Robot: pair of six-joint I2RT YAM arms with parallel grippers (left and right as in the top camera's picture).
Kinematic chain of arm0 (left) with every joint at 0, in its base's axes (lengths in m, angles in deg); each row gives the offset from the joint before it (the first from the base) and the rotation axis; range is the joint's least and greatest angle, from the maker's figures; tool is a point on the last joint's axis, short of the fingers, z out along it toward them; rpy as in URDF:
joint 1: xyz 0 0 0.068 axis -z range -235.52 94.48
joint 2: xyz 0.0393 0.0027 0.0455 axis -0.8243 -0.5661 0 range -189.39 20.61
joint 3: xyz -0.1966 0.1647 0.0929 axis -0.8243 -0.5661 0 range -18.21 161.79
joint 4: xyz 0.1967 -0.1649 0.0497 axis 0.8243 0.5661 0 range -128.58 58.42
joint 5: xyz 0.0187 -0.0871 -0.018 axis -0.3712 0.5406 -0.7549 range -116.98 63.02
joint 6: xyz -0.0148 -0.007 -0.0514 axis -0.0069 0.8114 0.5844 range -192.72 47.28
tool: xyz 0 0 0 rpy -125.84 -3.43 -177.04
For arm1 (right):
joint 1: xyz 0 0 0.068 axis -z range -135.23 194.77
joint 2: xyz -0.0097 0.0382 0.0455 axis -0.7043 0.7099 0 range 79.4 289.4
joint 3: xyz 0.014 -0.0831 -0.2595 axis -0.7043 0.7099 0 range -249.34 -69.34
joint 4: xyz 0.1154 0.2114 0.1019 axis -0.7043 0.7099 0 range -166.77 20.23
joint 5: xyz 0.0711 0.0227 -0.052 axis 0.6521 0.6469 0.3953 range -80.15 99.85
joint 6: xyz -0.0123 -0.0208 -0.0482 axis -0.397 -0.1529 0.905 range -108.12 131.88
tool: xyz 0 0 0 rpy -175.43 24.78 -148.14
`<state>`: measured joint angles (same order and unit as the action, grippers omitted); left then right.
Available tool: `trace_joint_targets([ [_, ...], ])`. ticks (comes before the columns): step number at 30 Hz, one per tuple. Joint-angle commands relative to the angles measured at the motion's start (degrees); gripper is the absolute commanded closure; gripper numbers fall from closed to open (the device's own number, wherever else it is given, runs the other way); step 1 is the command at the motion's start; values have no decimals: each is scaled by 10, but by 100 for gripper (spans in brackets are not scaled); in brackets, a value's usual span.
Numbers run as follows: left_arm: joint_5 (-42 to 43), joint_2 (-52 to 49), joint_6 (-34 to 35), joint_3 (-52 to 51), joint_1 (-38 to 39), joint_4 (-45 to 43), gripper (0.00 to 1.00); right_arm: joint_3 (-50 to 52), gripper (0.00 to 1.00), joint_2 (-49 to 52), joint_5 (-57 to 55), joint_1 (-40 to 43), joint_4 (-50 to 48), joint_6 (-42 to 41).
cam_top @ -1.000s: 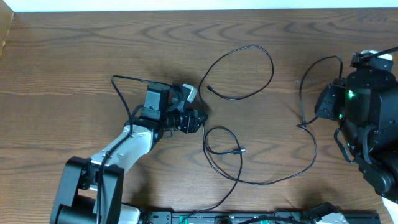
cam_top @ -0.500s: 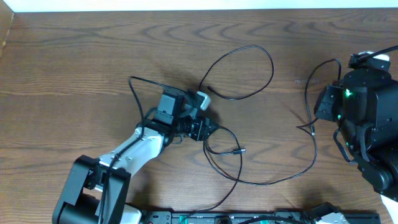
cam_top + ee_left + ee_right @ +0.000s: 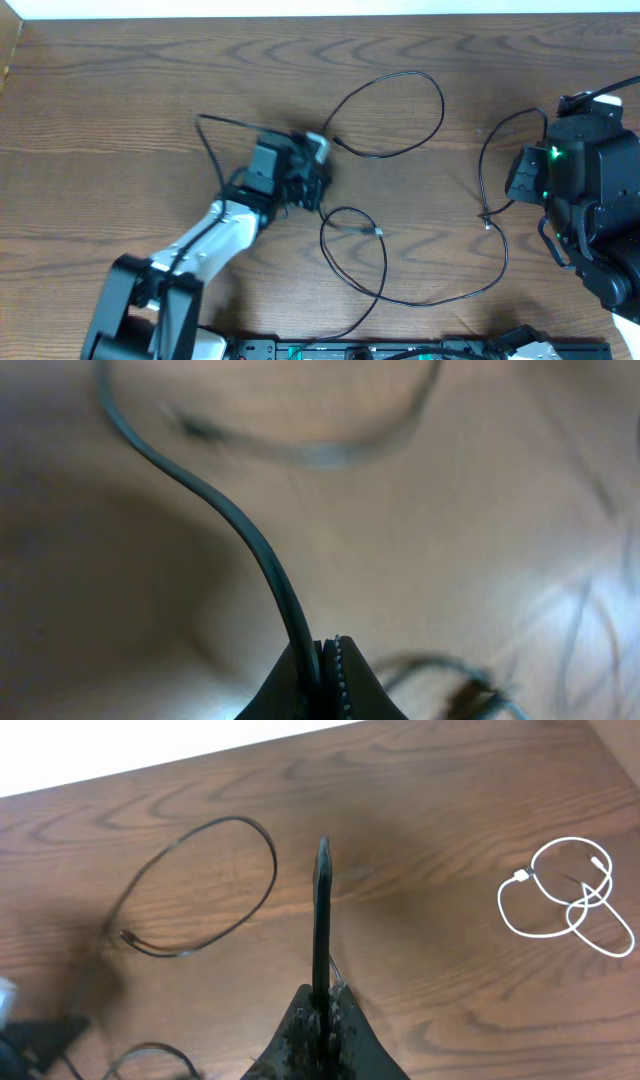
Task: Untangle cables
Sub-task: 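Grasp the black cable with the left gripper and pull it up-left, then move the right gripper to the black cable loop at center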
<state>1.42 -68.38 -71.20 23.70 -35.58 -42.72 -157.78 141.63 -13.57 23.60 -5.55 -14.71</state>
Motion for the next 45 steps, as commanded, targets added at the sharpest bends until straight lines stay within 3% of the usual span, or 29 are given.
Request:
trace_joint_targets([
  [1,-12,72,10,73,-49,-2,93,-7,99,0,-21,2,6,-6],
  [10,-10,215,68,169,-212,11,93,-7,99,2,-33,2,8,-8],
  [14,-6,236,69,169,-251,82,93,-7,99,10,-32,2,8,-9],
  [19,-6,227,38,169,-261,158,93,-7,99,45,30,2,5,4],
  [23,-6,218,32,169,-261,170,93,-7,99,104,249,1,-9,186],
  [27,-6,217,32,169,-261,170,92,-7,99,180,392,-6,14,286],
  [38,-6,217,26,169,-261,170,93,-6,99,397,388,-68,113,306],
  [45,-6,217,11,169,-261,170,92,-6,99,494,392,-169,123,306],
])
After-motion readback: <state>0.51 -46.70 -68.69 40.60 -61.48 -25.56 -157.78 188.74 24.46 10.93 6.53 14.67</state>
